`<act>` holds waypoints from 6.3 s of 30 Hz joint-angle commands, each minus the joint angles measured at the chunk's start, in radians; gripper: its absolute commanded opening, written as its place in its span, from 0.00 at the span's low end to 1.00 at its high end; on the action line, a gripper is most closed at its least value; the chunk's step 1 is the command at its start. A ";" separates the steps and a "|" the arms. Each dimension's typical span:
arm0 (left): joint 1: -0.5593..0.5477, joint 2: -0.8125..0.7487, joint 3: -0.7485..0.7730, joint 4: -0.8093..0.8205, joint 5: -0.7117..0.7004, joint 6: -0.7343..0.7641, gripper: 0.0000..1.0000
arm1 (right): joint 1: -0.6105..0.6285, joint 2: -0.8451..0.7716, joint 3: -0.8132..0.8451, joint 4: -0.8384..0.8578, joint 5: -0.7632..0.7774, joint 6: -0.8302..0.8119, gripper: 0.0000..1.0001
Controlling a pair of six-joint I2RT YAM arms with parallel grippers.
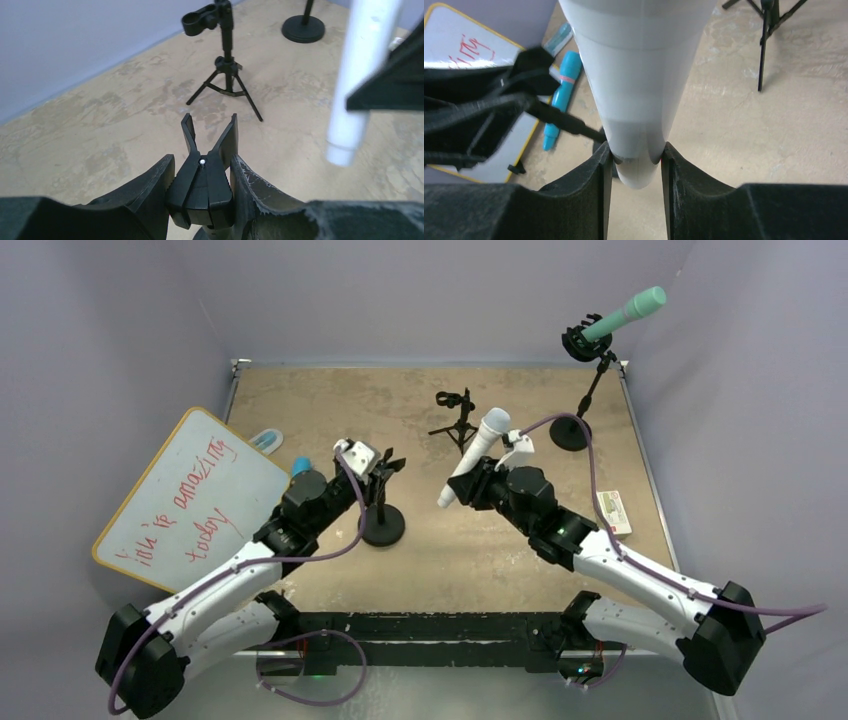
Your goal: Remove the microphone from the stand
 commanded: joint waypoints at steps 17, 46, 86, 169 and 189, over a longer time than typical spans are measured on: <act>0.304 0.435 0.246 0.216 0.009 -0.112 0.00 | 0.005 0.523 -0.060 0.386 -0.544 0.137 0.10; 0.350 0.322 0.096 0.508 0.094 -0.096 0.00 | 0.050 0.660 0.075 0.356 -0.479 0.182 0.11; 0.351 0.171 0.160 0.205 0.099 -0.121 0.90 | 0.055 0.720 0.045 0.312 -0.351 0.294 0.33; 0.350 -0.183 0.004 -0.252 0.382 -0.309 0.92 | -0.934 0.892 0.380 0.776 -0.155 -0.413 0.37; 0.350 -0.150 0.015 -0.250 0.409 -0.317 0.92 | -0.775 0.559 0.081 0.659 -0.165 -0.458 0.11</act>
